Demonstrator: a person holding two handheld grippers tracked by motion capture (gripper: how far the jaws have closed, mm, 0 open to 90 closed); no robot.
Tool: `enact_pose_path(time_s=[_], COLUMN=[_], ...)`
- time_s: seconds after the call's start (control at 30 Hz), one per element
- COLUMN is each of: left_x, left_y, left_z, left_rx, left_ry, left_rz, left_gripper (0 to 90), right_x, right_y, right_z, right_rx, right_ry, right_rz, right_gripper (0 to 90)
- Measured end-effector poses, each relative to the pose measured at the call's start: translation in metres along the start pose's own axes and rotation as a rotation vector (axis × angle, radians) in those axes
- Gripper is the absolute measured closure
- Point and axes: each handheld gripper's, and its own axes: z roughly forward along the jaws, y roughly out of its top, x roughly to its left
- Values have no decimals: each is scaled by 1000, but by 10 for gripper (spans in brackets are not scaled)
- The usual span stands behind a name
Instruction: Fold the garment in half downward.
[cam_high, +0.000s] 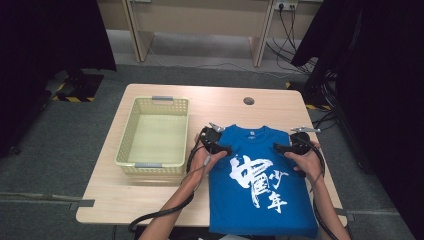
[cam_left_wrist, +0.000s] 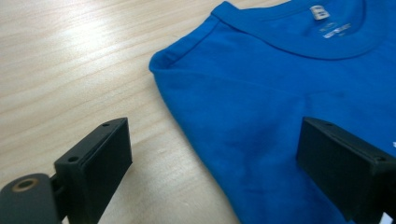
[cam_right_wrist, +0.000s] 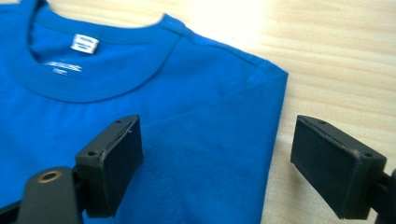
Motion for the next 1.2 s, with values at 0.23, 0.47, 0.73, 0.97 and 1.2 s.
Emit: enact_pose_path(time_s=[0.23,0.47,0.73,0.97,1.2], left_x=[2,-8,-11,-11,-7], left_y=[1,1,0,6,22], left_z=[7,1,-3,-12,-27], left_rx=[-6,-38,-29,-50,-112], left_ry=[1,-91,-127,-119,-91], left_rz=[6,64,45,63,77], left_gripper=[62,578,784,813,824], right_x=[-7,-1,-1,-1,1], right_y=[5,10,6,10,26], right_z=[10,11,6,-9,-23], right_rx=[2,-7,-33,-94,-150], right_ry=[-28,13,69,64,67], right_rz=[-15,-42,-10,-17,-30], right_gripper=[225,571,800,839,844])
